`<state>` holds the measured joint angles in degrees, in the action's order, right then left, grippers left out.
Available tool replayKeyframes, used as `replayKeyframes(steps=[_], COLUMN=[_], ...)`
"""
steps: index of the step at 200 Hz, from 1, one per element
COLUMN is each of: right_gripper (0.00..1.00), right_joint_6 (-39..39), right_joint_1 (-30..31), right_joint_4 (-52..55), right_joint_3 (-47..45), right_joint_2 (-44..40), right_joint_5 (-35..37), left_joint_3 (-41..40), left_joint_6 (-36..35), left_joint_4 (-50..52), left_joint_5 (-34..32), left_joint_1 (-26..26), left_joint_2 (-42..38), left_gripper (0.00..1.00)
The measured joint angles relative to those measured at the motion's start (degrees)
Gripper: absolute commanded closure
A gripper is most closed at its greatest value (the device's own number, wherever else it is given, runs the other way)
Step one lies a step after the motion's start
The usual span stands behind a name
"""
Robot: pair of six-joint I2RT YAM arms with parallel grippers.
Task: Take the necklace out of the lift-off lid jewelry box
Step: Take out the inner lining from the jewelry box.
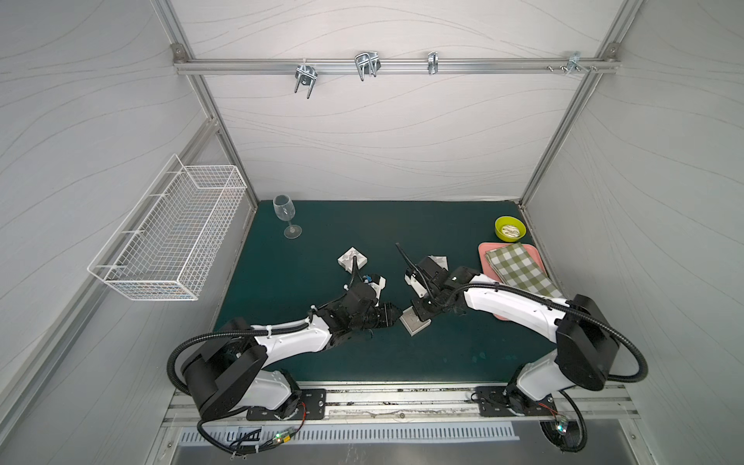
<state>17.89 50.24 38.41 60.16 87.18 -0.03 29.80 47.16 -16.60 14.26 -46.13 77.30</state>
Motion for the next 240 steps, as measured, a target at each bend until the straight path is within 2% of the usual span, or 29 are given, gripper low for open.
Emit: replayKeyframes(steps=[23,50,98,119,132,154,175,203,240], right_gripper=[0.75,0.62,0.50,0.49,0.55,0.74,0.85,0.93,0.99], right_joint_6=[0.5,0.5,-1.1,-1.9,-2.1,-3.0,-3.3,-3.4,-3.4], right_joint_1=[0.0,0.2,0.7,0.8,0.8,1.0,1.0,1.2,1.6], right_joint_4=[0.1,0.1,-0.9,-1.5,-1.8,-2.1,-3.3,-4.3,-4.7], right_joint_3=[-0.7,-0.9,-0.2,0.6,1.3,1.8,1.7,1.2,-1.0], right_joint_2=[-1.1,-0.3,7.9,11.5,13.1,14.1,14.2,14.0,11.1], right_joint_5=[-0.2,-0.2,0.7,1.1,1.0,1.1,0.9,0.6,0.4], left_joint_3=[0.0,0.0,0.2,0.2,0.3,0.4,0.9,2.0,2.4], left_joint_6=[0.0,0.0,0.0,0.1,0.2,0.4,0.7,1.1,1.1], left_joint_4=[0.1,0.2,0.2,0.0,-0.1,-0.7,-1.2,-2.2,-2.6], left_joint_5=[0.0,0.0,0.4,0.9,1.0,1.1,1.3,1.6,1.9], left_joint_1=[0.0,0.0,0.0,0.0,0.0,0.0,0.0,0.0,0.1], left_joint_2=[-0.4,-0.2,3.4,4.7,5.5,7.2,9.2,11.1,11.3], left_gripper=[0.66,0.66,0.66,0.67,0.67,0.68,0.69,0.69,0.69])
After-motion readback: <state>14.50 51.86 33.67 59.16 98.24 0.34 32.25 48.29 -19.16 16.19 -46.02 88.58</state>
